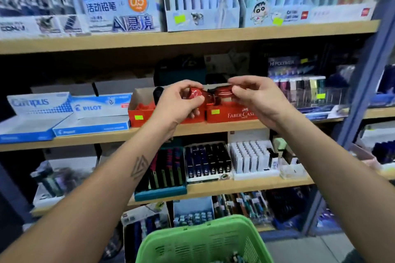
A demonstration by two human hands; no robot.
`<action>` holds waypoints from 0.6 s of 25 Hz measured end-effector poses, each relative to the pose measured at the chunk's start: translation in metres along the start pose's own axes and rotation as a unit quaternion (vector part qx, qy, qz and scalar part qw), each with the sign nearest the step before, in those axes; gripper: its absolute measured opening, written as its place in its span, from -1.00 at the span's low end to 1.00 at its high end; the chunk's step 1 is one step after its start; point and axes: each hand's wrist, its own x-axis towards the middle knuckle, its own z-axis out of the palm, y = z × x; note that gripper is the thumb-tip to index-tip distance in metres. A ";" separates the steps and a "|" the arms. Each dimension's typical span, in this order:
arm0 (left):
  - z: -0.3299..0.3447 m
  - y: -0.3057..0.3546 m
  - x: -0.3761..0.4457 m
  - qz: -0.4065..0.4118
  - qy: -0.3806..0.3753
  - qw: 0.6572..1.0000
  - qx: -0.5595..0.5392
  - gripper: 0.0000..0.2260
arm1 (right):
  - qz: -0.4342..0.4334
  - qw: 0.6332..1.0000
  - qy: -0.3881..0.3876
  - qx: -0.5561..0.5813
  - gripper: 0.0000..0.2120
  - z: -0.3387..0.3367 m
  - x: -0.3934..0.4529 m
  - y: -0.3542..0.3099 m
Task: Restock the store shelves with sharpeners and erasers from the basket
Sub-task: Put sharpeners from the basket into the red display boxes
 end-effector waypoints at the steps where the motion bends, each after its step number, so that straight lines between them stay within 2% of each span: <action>1: 0.003 0.000 0.009 0.003 0.011 1.000 0.010 -0.73 | -0.022 0.998 0.018 -0.062 -0.76 -0.005 0.010 0.001; 3: 0.009 0.001 0.026 0.012 0.031 0.999 0.039 -0.72 | -0.043 0.984 0.040 -0.168 -0.63 -0.013 0.029 0.002; 5: 0.014 0.000 0.038 0.025 0.040 0.995 0.084 -0.75 | -0.041 0.974 0.046 -0.217 -0.58 -0.017 0.042 0.000; 10: 0.022 -0.014 0.055 0.035 0.061 0.988 0.139 -0.73 | -0.048 0.937 0.054 -0.341 -0.62 -0.020 0.062 0.005; 12: 0.022 -0.018 0.056 0.021 0.069 0.990 0.119 -0.70 | -0.046 0.915 0.070 -0.395 -0.65 -0.018 0.067 0.009; 15: 0.024 -0.017 0.056 0.012 0.079 0.992 0.099 -0.66 | -0.031 0.896 0.045 -0.440 -0.67 -0.012 0.070 0.011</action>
